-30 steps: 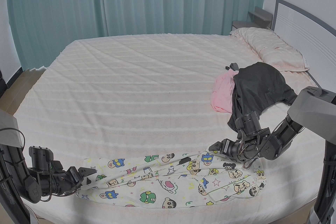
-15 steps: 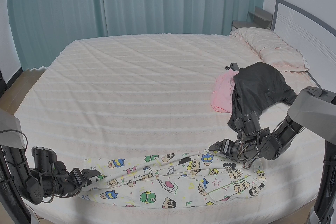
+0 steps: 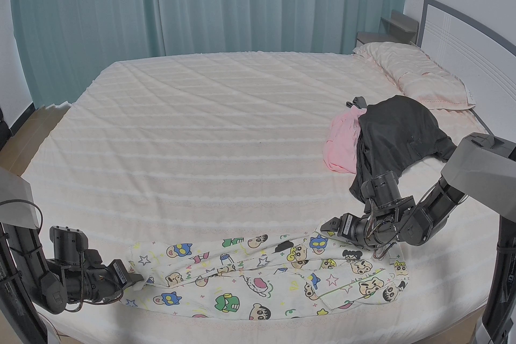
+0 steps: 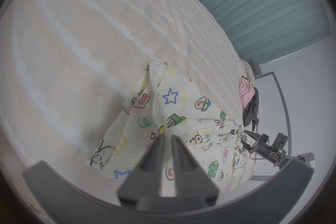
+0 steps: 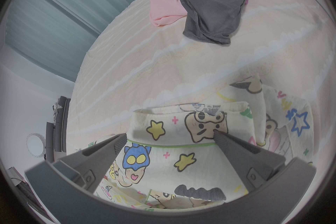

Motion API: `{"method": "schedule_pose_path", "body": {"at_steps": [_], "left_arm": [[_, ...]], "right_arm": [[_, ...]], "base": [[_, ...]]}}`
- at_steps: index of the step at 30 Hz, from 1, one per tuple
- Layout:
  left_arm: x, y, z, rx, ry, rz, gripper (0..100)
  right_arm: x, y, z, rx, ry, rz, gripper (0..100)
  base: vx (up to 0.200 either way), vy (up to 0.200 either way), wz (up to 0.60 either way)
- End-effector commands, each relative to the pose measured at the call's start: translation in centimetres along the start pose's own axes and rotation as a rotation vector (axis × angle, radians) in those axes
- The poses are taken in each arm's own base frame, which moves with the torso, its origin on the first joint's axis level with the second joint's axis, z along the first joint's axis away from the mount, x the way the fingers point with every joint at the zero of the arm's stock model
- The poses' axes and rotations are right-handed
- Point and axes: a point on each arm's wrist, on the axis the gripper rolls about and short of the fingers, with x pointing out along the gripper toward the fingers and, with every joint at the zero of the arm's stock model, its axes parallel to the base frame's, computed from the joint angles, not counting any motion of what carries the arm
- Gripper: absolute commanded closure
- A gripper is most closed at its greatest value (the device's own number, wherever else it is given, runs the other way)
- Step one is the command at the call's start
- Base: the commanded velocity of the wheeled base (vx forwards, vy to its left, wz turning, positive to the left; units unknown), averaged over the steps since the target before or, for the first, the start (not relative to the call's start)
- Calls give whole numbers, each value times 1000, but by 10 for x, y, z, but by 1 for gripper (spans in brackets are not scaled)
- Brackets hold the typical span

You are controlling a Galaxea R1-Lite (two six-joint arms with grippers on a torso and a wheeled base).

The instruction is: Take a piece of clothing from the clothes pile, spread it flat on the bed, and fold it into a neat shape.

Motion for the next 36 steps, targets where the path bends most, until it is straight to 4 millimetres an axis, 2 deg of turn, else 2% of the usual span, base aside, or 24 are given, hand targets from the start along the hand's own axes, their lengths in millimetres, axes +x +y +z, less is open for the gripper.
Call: {"method": "schedule_pose_path", "body": {"at_steps": [1,7,15,21,24,28,34,36], "left_arm": [[-4,3,-3,-15,4,21,100],[-7,2,-1,-13,-20,22,100],[-23,-12,9,35,-121,-57,100],[-25,-25,21,69,-187,-114,100],[-26,-27,23,75,-195,-123,100],[-27,-28,24,77,-200,-129,100],[-30,-30,25,85,-214,-141,100],[-31,-31,25,89,-220,-147,100]], "right_arm": [[0,0,0,0,0,0,0],[-1,0,0,0,-2,2,0],[-2,1,1,0,-4,4,0],[-4,1,4,4,-15,7,0],[-14,3,11,38,-43,23,0],[-40,1,22,87,-89,39,0],[-57,-9,20,109,-91,16,0],[-63,-17,14,128,-63,-16,0]], "base": [[0,0,0],[0,0,0],[0,0,0],[0,0,0],[0,0,0],[0,0,0],[0,0,0],[0,0,0]]}}
